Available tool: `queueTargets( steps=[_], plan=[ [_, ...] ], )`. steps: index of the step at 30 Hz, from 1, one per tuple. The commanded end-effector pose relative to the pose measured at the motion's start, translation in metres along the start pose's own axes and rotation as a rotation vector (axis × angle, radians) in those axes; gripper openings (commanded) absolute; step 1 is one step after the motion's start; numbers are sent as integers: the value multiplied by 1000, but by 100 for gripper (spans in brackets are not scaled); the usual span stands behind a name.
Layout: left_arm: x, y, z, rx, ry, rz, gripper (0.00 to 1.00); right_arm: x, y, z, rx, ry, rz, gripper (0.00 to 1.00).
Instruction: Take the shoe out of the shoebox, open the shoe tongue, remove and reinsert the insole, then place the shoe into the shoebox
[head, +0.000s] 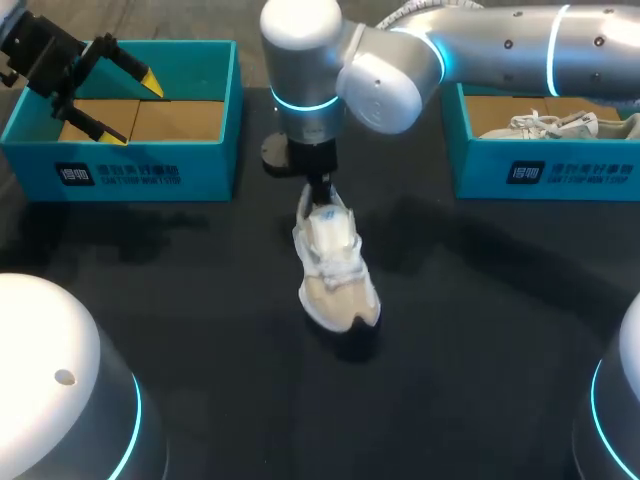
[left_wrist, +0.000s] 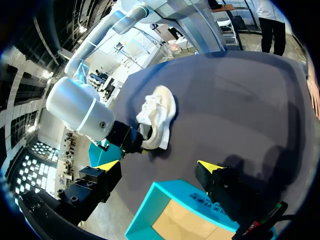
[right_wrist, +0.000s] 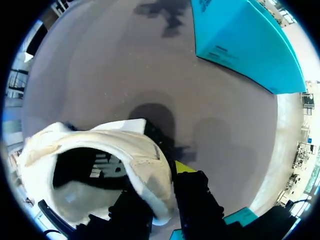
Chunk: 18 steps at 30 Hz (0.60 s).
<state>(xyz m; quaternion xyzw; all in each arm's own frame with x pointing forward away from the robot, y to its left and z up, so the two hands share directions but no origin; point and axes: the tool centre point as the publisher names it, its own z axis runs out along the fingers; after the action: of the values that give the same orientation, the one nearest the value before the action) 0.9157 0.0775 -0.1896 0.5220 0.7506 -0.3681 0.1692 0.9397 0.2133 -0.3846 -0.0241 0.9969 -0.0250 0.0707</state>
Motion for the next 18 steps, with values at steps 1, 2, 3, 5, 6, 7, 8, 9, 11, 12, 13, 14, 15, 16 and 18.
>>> queueTargets(
  steps=[1,2,3,5,6,7,8,9,11,12,13,14,15,16,18],
  plan=[
    [0,0,0,0,2,0,100,3,-1,-14,16,13,13,0],
    [0,0,0,0,2,0,100,3,-2,-18,14,11,16,0],
    [0,0,0,0,2,0,100,4,-2,-24,9,7,17,0],
    [0,0,0,0,2,0,100,4,-3,-36,15,3,18,0],
    [0,0,0,0,2,0,100,4,-4,-43,16,2,18,0],
    [0,0,0,0,2,0,100,3,-5,-50,16,2,18,0],
    [0,0,0,0,2,0,100,3,-5,-57,33,4,21,0],
    [0,0,0,0,2,0,100,3,-6,-66,31,9,21,0],
    [0,0,0,0,2,0,100,2,-7,-82,55,14,34,0],
    [0,0,0,0,2,0,100,1,-7,-92,53,14,33,0],
    [0,0,0,0,2,0,100,0,-8,-101,61,10,34,0],
    [0,0,0,0,2,0,100,-1,-8,-110,61,12,32,0],
    [0,0,0,0,2,0,100,-2,-7,-120,68,7,25,0],
    [0,0,0,0,2,0,100,-2,-7,-129,80,0,21,0],
    [0,0,0,0,2,0,100,-4,-6,-147,86,-14,12,0]
  ],
)
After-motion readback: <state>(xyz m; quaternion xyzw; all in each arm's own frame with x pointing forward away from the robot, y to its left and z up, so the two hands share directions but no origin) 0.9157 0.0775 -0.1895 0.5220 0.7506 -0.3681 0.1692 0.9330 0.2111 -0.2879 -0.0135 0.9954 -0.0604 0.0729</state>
